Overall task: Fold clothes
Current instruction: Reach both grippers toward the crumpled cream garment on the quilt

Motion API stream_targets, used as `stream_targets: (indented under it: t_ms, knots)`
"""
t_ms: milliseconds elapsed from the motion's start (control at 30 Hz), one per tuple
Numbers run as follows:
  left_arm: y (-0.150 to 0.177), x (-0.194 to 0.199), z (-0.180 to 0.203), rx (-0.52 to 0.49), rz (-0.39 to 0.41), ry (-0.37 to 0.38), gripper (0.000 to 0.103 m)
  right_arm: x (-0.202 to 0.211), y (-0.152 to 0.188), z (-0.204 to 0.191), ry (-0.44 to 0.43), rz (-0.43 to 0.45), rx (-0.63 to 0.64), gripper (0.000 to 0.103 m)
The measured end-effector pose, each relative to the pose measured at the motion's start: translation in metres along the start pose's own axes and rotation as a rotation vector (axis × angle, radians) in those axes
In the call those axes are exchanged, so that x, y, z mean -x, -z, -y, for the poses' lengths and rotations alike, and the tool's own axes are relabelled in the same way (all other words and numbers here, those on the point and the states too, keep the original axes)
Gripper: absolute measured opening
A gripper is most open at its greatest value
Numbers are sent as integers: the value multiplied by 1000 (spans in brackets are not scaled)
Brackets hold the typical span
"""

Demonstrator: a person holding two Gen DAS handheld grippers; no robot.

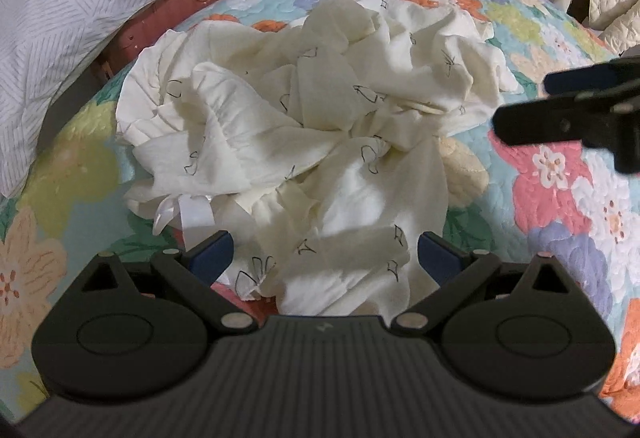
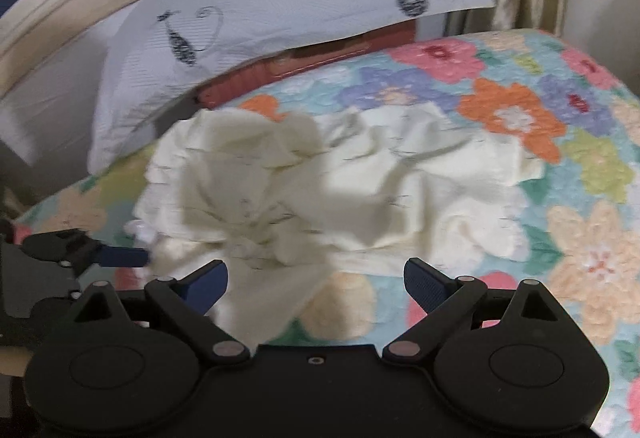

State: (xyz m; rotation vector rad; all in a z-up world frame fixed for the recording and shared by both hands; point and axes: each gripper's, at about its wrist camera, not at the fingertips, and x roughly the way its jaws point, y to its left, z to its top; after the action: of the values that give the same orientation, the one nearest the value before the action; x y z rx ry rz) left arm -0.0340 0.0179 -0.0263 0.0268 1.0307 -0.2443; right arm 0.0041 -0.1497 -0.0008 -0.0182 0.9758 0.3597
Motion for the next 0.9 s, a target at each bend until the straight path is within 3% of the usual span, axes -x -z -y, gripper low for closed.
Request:
stream_targets:
  t_ms: [200,400,500,600,900]
  knots:
    - [-6,-7,-9,0,-5,-15,99,4,-2,-11,3,-2,31,97]
    - [-11,3,-20,-13,64,-28,96,7,-2,2,50,-7,22,97]
    - [-14,-1,-36,40,66,-41,95,2,-1,15,69,-10,-3,97]
    - [-14,-7,-46,83,54,-42,87,-10,-2,29,94,-13,-21,97]
    - [-8,-37,-52,87,80,-128,87,-36,-6,105,184,60,-185,98]
